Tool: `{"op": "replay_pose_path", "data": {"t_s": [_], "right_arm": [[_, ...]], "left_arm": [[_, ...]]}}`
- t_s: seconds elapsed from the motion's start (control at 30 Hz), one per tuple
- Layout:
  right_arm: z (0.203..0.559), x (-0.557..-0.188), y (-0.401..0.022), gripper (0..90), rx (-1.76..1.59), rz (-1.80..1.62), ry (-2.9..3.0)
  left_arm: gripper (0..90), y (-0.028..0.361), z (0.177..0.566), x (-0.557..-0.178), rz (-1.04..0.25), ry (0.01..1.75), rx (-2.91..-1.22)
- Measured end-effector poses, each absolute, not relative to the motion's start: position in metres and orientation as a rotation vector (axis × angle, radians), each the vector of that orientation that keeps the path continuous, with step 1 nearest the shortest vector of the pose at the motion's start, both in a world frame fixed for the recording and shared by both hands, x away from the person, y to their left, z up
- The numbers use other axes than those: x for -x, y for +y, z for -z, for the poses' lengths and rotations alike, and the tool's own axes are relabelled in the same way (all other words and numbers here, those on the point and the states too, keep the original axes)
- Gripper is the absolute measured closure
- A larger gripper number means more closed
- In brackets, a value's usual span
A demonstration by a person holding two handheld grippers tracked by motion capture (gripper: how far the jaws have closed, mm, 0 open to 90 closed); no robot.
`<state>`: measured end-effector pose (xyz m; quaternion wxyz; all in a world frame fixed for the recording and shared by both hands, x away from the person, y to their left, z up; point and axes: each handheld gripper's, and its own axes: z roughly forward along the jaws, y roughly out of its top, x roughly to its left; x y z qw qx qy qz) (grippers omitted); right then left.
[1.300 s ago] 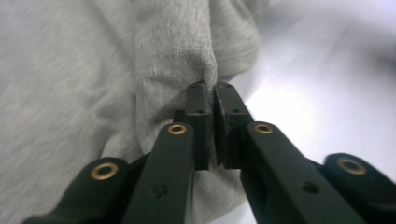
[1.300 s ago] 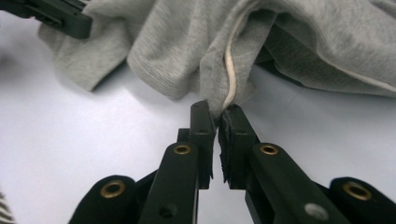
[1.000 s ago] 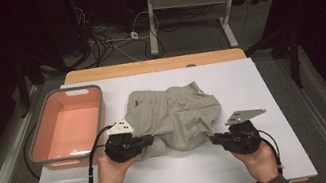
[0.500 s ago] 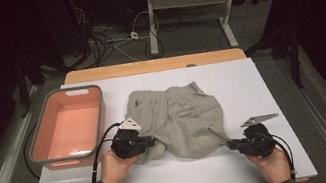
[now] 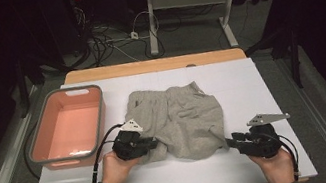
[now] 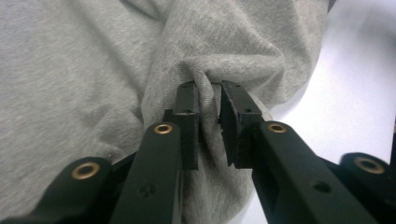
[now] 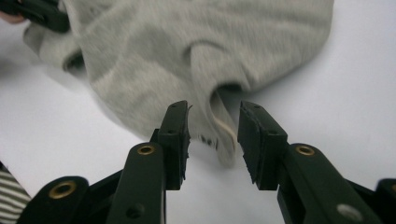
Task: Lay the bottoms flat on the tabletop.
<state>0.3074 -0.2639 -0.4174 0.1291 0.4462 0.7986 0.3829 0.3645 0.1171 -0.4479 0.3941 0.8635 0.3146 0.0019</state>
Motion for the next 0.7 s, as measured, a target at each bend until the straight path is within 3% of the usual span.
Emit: {"op": "replay_pose_path", "data": {"t_s": [0.2, 0.47, 0.6, 0.7], "right_arm": [[0.411, -0.324, -0.243, 65.4, -1.24, -1.09, 2.318], [0.448, -0.357, -0.24, 67.4, -1.321, -0.976, 2.41], [0.456, -0.365, -0.248, 80.2, -1.343, -0.935, 2.421], [0.457, -0.371, -0.249, 82.7, -1.325, -0.901, 2.419]], "left_arm": [[81.5, 0.11, 0.448, -0.359, 0.018, 0.757, -2.218], [82.5, 0.112, 0.444, -0.352, -0.007, 0.745, -2.212], [66.6, 0.119, 0.444, -0.349, -0.052, 0.797, -2.212], [58.9, 0.125, 0.442, -0.342, -0.106, 0.84, -2.2]]}}
